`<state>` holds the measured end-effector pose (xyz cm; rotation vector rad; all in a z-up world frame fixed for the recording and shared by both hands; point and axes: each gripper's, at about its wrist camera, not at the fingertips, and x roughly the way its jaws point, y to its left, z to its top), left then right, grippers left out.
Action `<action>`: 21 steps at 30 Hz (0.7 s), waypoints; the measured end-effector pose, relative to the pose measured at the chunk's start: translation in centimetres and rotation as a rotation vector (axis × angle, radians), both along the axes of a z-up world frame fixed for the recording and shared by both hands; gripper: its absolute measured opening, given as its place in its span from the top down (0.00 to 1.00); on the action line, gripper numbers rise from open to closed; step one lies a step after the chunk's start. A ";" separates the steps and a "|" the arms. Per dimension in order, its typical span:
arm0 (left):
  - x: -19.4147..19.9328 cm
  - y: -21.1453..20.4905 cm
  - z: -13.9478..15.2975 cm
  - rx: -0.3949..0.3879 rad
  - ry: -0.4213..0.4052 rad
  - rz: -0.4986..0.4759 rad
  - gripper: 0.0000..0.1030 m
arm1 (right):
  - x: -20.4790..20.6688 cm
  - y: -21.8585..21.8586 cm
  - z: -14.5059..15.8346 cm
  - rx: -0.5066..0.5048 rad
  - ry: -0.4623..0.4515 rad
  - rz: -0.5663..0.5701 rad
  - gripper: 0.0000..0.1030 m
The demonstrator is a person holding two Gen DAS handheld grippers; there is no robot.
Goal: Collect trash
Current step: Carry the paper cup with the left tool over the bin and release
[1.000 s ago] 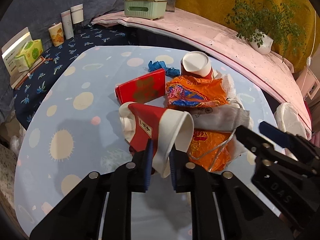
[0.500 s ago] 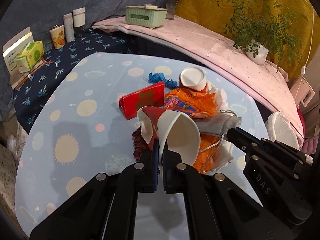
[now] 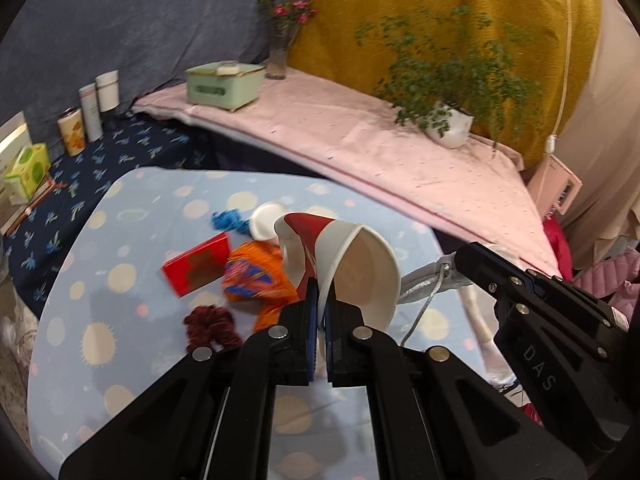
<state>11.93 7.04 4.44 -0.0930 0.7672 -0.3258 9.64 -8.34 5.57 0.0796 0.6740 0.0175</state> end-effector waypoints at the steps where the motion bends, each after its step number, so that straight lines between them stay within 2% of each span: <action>1: -0.2 -0.8 0.5 -0.002 -0.007 -0.010 0.98 | -0.3 -0.8 0.5 0.000 -0.011 -0.014 0.98; 11: -0.8 -10.3 3.9 -0.028 -0.055 -0.160 0.98 | -3.3 -10.6 4.0 -0.023 -0.093 -0.192 0.98; 21: -1.2 -19.6 4.1 -0.023 -0.052 -0.301 0.98 | -5.3 -18.6 3.1 -0.021 -0.075 -0.335 0.98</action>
